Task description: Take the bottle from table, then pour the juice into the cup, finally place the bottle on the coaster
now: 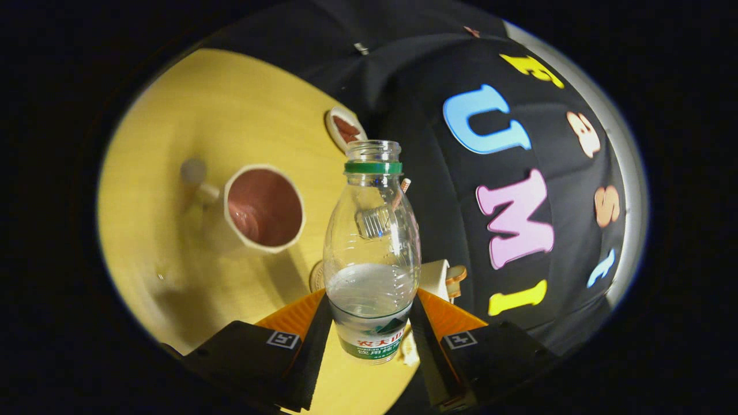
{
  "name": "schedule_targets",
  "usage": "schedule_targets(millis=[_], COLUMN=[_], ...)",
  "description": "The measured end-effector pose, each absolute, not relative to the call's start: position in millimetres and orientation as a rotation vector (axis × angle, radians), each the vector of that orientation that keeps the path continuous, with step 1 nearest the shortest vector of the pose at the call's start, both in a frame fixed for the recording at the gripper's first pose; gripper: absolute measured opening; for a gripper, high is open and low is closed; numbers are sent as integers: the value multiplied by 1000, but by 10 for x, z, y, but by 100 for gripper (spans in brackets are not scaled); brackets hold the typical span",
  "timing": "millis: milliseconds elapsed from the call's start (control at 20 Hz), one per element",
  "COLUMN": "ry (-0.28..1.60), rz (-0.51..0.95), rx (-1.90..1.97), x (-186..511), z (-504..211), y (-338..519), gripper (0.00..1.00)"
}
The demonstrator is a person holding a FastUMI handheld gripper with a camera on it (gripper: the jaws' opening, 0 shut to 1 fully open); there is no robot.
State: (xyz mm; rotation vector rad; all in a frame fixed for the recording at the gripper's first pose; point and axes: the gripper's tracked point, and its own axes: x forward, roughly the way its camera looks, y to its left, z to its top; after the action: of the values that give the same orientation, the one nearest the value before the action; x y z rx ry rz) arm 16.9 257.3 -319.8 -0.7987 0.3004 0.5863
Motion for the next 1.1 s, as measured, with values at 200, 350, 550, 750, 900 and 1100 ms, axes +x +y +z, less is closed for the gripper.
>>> schedule_targets(millis=[200, 350, 550, 750, 900, 1100], ry=[279, 264, 273, 291, 280, 276], rz=[626, 655, 694, 655, 626, 569], rx=[-542, -369, -89, 75, 105, 149], x=[157, 127, 231, 576, 857, 1134], z=[-2981, -2826, -2586, -2552, -2681, -2954], y=[2690, 2729, 2773, 2671, 2659, 2603], gripper=[75, 75, 75, 76, 77, 77])
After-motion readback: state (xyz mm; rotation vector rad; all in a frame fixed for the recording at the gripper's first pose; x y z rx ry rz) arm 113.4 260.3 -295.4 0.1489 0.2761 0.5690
